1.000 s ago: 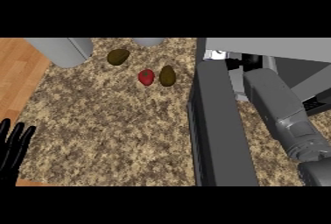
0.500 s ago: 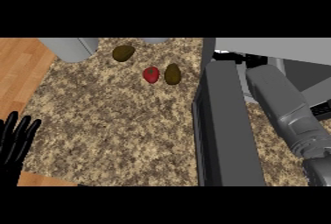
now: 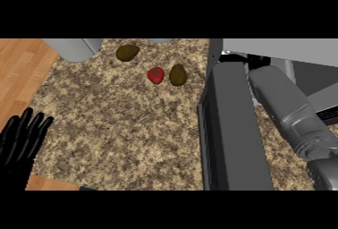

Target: Pick up the milk, place it into the microwave and close the microwave

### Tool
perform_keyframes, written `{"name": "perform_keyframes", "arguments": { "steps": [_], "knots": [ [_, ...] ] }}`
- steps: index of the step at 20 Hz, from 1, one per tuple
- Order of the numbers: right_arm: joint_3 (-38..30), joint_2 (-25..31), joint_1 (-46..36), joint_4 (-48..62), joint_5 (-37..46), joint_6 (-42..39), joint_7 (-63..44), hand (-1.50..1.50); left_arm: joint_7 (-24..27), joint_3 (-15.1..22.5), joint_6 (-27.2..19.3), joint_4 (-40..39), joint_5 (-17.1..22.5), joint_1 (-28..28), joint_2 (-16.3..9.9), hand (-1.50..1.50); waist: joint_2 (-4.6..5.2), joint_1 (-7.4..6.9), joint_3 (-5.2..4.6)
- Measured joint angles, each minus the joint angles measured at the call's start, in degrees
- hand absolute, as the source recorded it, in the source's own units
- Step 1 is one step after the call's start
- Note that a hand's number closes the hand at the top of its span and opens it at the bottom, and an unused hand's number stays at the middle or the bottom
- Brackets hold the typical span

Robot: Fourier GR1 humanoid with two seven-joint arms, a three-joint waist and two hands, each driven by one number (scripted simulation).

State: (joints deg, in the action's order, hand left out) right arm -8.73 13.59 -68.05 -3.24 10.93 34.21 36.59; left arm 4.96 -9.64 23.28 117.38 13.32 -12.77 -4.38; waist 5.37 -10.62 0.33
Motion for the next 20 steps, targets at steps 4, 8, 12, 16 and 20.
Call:
{"name": "perform_keyframes", "arguments": {
  "steps": [4, 8, 12, 16, 20],
  "knots": [
    [-0.6, -0.3, 0.3, 0.5, -0.4, -3.6, 0.0, -1.50, 0.1, 1.0, -0.3, -0.1, -1.0, 0.4, 0.6, -1.50, -0.03, 0.25, 0.06],
    [-1.4, -0.6, 0.8, 0.9, -1.0, -6.0, -0.2, -1.50, 0.3, 2.0, -0.3, -0.1, -1.8, 0.5, 1.0, -1.50, -0.14, 0.58, 0.10],
    [-2.3, -0.9, 1.9, 0.7, -1.7, -7.6, 0.6, -1.50, -0.1, 2.7, -0.7, 0.3, -2.7, 0.8, 1.3, -1.50, -0.41, 0.91, 0.12],
    [-2.9, -0.4, 1.8, 0.4, -2.2, -8.8, 0.4, -1.50, 0.3, 3.5, -0.7, -0.2, -3.6, 0.7, 1.7, -1.50, -0.67, 1.09, 0.06],
    [-3.4, -0.5, 2.8, 0.1, -2.6, -9.9, 1.3, -1.50, -0.1, 4.7, -1.1, -0.1, -4.7, 0.7, 2.3, -1.50, -0.98, 1.43, 0.05]
  ]
}}
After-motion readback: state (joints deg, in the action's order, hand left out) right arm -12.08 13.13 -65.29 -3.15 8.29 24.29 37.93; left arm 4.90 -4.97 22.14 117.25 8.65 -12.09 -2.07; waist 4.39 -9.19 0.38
